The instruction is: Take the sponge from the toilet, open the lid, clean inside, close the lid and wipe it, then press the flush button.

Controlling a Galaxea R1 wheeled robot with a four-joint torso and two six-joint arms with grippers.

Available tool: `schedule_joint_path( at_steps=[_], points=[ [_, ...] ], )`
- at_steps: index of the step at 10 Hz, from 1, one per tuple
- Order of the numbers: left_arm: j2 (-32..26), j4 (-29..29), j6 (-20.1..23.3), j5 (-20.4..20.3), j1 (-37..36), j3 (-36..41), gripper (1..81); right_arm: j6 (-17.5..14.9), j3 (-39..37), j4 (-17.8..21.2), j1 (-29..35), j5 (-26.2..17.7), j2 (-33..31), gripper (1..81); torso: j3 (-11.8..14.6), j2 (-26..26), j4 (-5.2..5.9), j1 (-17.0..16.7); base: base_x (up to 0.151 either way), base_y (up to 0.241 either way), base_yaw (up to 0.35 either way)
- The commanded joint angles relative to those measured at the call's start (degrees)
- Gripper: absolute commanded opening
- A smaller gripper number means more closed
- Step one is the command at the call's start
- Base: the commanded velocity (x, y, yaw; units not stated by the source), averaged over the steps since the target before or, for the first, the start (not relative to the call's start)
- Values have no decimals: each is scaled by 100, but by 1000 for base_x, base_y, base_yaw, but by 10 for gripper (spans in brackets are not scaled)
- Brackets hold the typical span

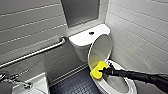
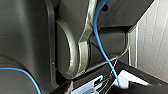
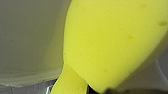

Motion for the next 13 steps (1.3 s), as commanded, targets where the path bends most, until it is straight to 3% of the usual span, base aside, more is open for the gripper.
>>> schedule_joint_path(
  at_steps=[1, 5, 13],
  points=[
    [-62, -55, 9, 505, 170, 131, 811, 354, -694, 150, 772, -190, 578, 10, 0, 0, 0, 0, 0, 0, 0],
    [-54, -46, 27, 505, 170, 131, 811, 354, -706, 71, 148, -252, 474, 10, 0, 0, 0, 0, 0, 0, 0],
    [-54, -2, 44, 523, 126, 131, 811, 345, 1024, -157, -889, 38, -1317, 10, 0, 0, 0, 0, 0, 0, 0]
  ],
)
